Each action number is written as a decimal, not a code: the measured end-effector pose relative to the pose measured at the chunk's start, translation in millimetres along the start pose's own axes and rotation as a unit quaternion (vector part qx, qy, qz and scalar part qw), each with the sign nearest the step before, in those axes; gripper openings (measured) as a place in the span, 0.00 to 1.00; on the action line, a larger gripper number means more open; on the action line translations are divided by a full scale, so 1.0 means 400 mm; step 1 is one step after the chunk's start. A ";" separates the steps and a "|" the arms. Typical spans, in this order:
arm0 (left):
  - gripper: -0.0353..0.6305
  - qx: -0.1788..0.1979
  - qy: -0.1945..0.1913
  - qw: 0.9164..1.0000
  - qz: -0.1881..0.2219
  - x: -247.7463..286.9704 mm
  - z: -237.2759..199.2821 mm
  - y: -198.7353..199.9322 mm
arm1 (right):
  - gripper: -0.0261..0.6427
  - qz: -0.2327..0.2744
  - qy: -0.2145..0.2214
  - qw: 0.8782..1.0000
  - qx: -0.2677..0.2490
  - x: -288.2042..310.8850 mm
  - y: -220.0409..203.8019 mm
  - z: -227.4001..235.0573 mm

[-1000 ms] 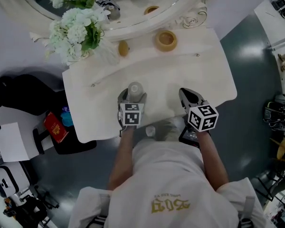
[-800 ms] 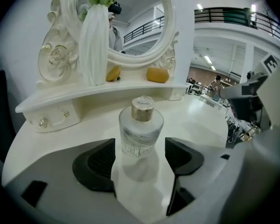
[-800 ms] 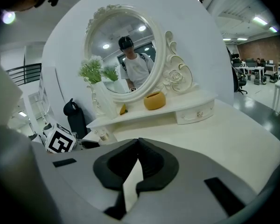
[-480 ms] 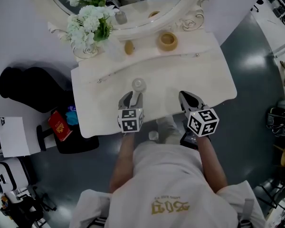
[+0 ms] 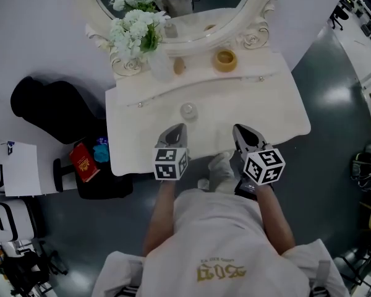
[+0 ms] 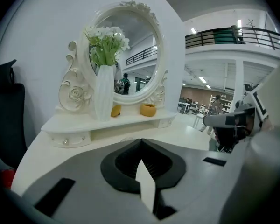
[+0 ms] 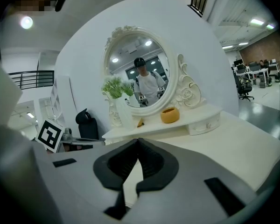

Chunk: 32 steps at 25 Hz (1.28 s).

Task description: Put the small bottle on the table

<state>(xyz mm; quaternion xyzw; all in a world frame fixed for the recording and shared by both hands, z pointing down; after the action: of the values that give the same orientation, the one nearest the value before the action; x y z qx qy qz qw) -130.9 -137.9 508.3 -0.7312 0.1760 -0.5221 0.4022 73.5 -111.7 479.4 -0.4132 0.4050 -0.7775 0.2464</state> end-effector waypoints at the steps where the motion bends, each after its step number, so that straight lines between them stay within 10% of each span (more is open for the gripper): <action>1: 0.08 0.000 -0.004 1.000 0.003 -0.010 0.005 0.006 | 0.06 0.002 0.000 1.000 -0.001 -0.006 0.002 -0.005; 32: 0.08 -0.042 -0.073 0.996 0.040 -0.056 0.013 0.001 | 0.06 -0.013 0.015 1.000 0.001 -0.017 -0.018 -0.048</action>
<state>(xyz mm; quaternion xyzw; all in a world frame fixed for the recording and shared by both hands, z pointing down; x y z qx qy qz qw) -134.8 -120.8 493.3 -0.7756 0.1972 -0.4432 0.4039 60.7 -94.6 475.9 -0.4065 0.4021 -0.7874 0.2303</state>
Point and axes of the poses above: the fingertips, and each gripper's own axes: x forward along the fingers, z to its right, y out of its top, the point moved 4 cm from there along -x, backward along the fingers, and after that the axes turned 11 degrees about -z, right-handed, at the moved point
